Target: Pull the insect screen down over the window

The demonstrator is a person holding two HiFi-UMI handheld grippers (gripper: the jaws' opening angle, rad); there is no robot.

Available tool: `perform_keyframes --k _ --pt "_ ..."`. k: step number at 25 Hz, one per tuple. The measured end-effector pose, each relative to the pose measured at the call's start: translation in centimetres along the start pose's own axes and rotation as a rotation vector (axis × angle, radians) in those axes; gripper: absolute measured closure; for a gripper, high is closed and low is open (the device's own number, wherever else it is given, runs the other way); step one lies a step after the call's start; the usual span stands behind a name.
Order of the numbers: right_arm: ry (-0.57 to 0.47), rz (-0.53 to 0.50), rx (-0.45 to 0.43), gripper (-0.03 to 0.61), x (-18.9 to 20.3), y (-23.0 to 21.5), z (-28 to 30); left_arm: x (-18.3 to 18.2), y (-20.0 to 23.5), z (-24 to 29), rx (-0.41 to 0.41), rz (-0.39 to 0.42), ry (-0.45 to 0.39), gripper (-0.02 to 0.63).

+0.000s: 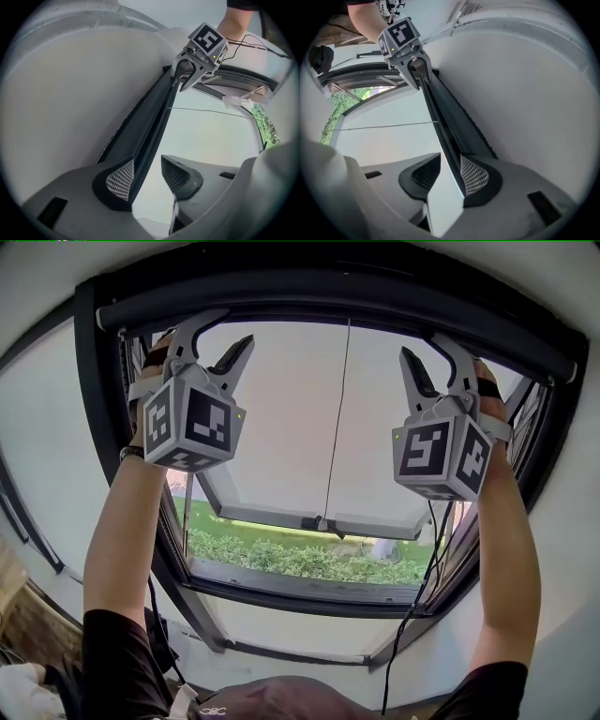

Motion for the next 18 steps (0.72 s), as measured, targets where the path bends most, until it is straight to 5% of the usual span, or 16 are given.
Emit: perform_keyframes --k 5,8,18 --pt "0.006 -0.002 0.006 0.445 0.2 -0.2 1.0 0.2 0.4 1.2 0.019 -0.003 0.035 0.439" --pt "0.004 -0.006 0.014 0.464 0.3 -0.5 1.3 0.1 1.0 1.4 0.001 0.0 0.024 0.509" --pt "0.006 -0.069 0.034 0.468 -0.3 -1.2 1.2 0.8 0.8 1.6 0.013 0.087 0.068 0.512"
Point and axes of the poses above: the fingertips, and each gripper's own axes: z forward along the fingers, y to its left, x out of its underside, the point moved 6 cm from there along -z, backward along the fingers, and after that the axes turned 15 degrees about -z, right-handed, at the moved point
